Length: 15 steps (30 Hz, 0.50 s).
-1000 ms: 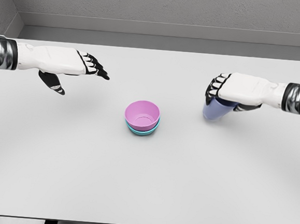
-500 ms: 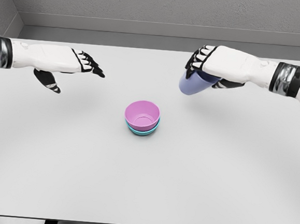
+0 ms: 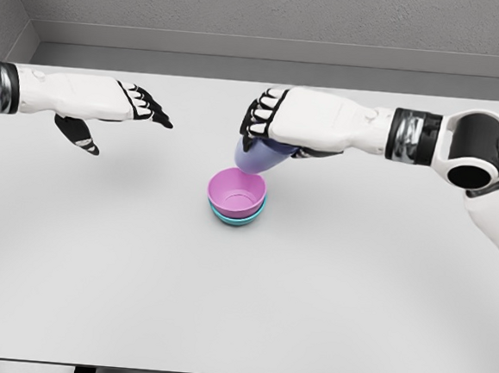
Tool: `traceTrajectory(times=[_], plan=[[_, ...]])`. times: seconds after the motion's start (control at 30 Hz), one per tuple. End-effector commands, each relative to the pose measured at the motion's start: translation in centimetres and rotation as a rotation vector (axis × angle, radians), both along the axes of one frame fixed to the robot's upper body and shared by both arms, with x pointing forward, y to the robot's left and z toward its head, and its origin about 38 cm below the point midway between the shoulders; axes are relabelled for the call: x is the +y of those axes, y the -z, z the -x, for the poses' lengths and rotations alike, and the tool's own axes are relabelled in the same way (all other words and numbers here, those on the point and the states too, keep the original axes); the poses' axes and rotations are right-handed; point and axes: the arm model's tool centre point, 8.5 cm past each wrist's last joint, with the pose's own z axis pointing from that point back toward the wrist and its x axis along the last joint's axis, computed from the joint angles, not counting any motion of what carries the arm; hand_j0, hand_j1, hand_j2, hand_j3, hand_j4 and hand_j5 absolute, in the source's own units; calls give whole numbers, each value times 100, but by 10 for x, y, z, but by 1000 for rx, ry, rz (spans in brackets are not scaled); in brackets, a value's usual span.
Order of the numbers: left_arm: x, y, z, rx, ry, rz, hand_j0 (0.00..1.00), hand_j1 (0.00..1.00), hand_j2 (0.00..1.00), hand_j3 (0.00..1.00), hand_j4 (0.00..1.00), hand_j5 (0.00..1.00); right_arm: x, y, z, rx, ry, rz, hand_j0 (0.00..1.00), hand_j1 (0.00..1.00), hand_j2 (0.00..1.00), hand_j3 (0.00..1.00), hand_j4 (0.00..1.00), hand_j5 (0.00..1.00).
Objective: Stacking bowl and cup with both arms
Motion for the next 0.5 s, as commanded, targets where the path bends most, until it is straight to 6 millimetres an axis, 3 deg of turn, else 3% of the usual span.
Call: traceTrajectory(times=[0.0,0.47], plan=[[0,-1,0,1,-3,5,100,100,100,100,100,100,11,-6,12,-18,-45,-9,47,47,47,47,47,47],[-1,0,0,2,0,5,100,100,100,100,100,100,16,11,17,16,-62,16,47,47,47,47,47,47]])
